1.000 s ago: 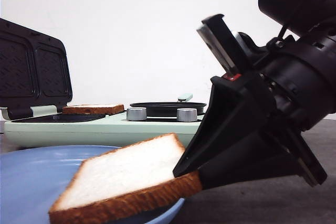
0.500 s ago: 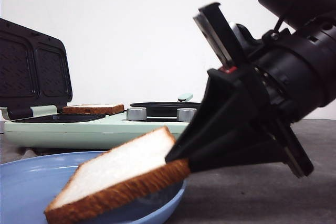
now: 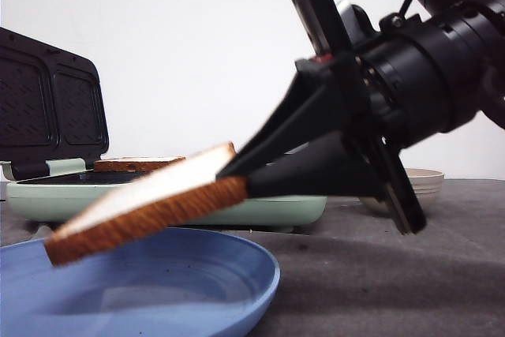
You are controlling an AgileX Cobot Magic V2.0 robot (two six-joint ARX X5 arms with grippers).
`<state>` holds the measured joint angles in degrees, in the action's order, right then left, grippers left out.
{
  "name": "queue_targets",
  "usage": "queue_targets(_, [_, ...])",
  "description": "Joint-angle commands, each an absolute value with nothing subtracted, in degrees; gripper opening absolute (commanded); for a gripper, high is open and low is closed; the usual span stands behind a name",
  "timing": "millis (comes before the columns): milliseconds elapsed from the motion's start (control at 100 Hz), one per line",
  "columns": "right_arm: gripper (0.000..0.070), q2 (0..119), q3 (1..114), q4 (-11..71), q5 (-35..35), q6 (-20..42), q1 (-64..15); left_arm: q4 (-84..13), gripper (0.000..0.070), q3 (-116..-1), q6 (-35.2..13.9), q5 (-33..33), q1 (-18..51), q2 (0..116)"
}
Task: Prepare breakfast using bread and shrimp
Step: 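Lift the bread with the right gripper toward the sandwich press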
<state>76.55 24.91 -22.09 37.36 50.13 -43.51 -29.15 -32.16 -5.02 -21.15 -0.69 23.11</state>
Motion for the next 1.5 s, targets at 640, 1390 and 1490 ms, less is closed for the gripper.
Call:
queue_targets(640, [0.0003,80.2,50.7,-8.2,36.0,43.1,-39.1,-28.7,0.0232,-32.4,-4.1,-21.0,-0.6,23.1])
queue_targets(1390, [0.0003,113.1,80.3,-8.1,34.8,42.1,-39.2,-28.6,0.0232,-32.4,-4.1,-21.0,-0.6,23.1])
queue_targets(1490, [0.0003,115.9,82.6,-8.1,34.3,43.1,-39.8,-28.6,0.0232,-32.4,-4.1,-21.0,-0.6,23.1])
